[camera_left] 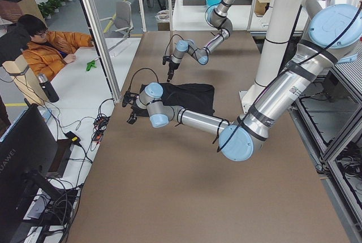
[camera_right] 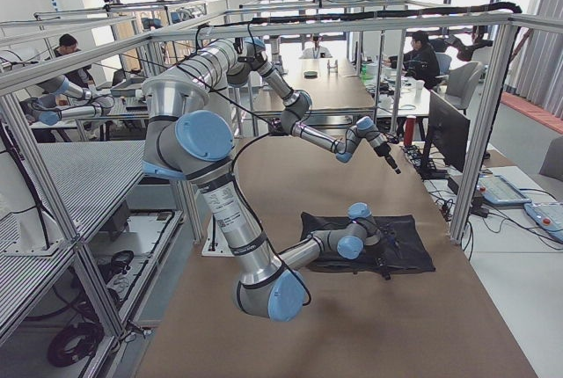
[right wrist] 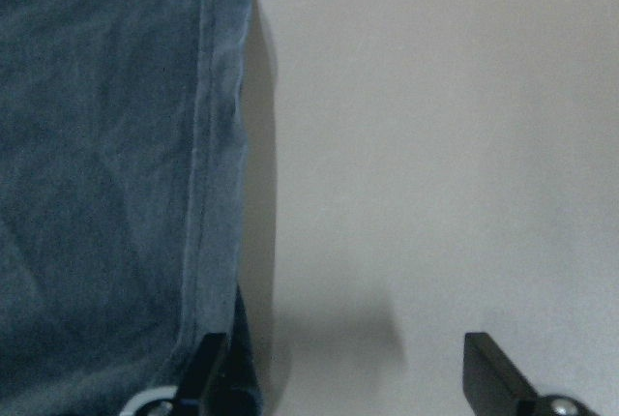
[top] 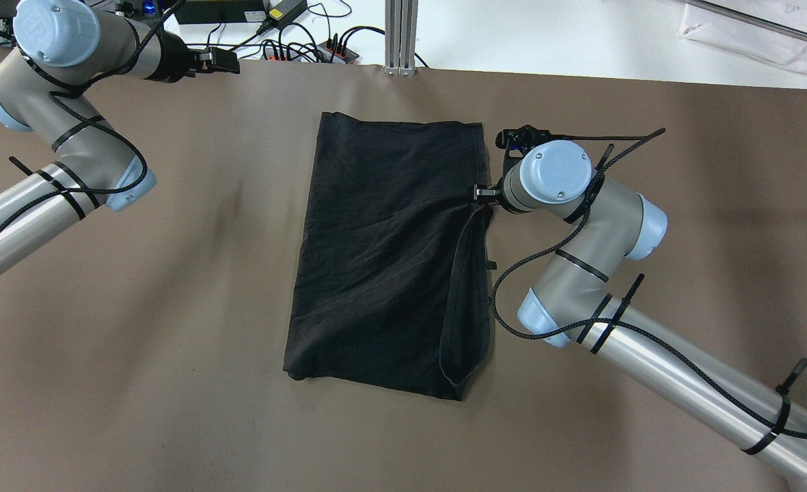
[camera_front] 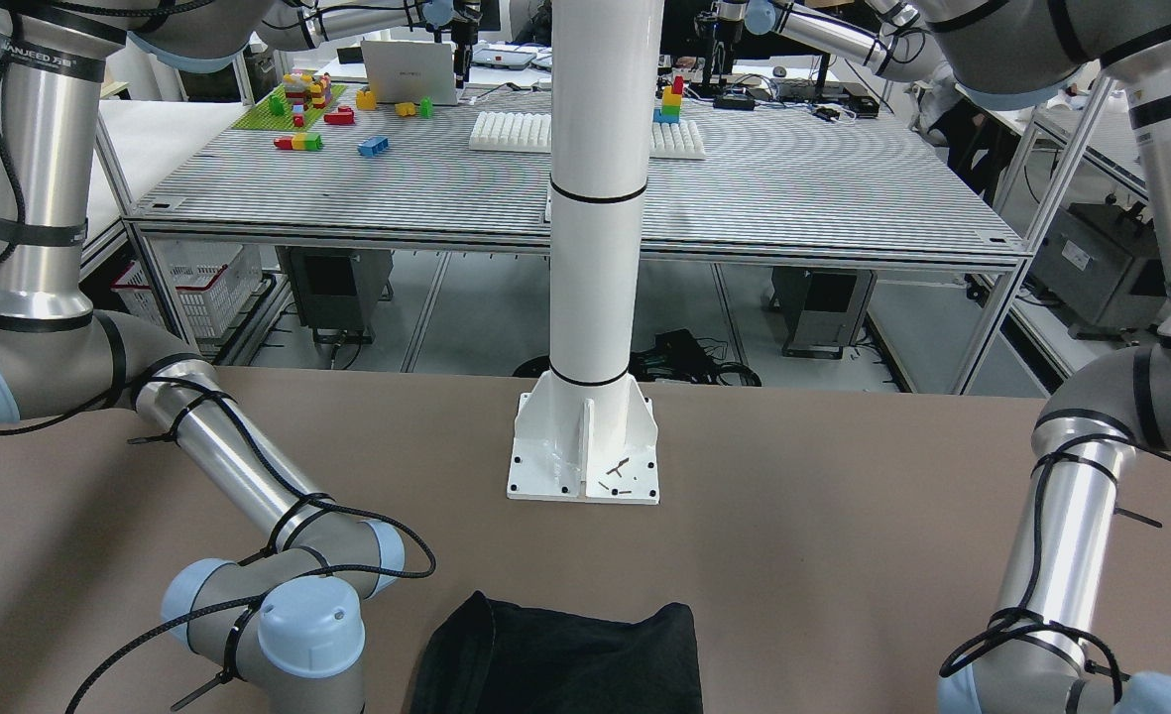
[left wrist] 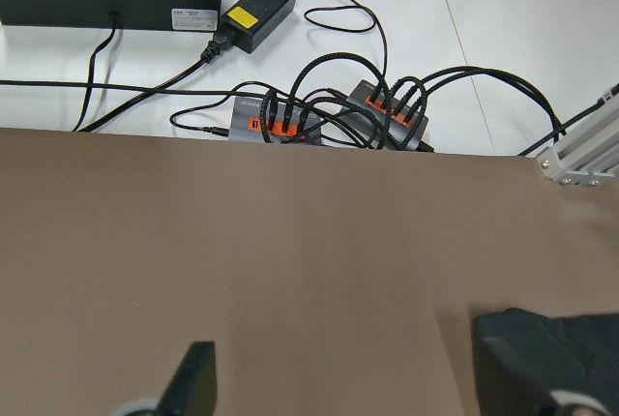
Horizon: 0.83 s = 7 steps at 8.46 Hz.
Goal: Fold clothes
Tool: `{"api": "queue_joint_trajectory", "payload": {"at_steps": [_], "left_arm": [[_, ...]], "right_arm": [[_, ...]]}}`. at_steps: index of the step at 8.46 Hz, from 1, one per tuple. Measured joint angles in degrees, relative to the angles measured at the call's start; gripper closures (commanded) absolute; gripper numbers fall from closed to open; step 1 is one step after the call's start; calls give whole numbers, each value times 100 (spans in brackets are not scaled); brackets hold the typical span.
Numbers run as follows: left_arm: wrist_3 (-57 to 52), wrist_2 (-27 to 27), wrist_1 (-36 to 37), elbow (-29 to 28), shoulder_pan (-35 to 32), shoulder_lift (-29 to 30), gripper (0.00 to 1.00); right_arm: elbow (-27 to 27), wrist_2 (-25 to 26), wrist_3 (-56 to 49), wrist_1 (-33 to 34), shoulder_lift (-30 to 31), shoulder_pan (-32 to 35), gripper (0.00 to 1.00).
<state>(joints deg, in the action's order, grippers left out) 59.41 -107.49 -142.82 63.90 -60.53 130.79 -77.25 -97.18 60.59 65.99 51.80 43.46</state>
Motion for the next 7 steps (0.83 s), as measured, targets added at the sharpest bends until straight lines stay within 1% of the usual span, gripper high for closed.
{"api": "queue_joint_trajectory", "payload": {"at_steps": [2,7], "left_arm": [[0,0,0,0,-2,-1,5],[0,-1,0,0,3,14,5]], "right_arm": [[-116,-25,91,273,-203,-6,6],[-73,77,516,356,-254,-410,6]]}}
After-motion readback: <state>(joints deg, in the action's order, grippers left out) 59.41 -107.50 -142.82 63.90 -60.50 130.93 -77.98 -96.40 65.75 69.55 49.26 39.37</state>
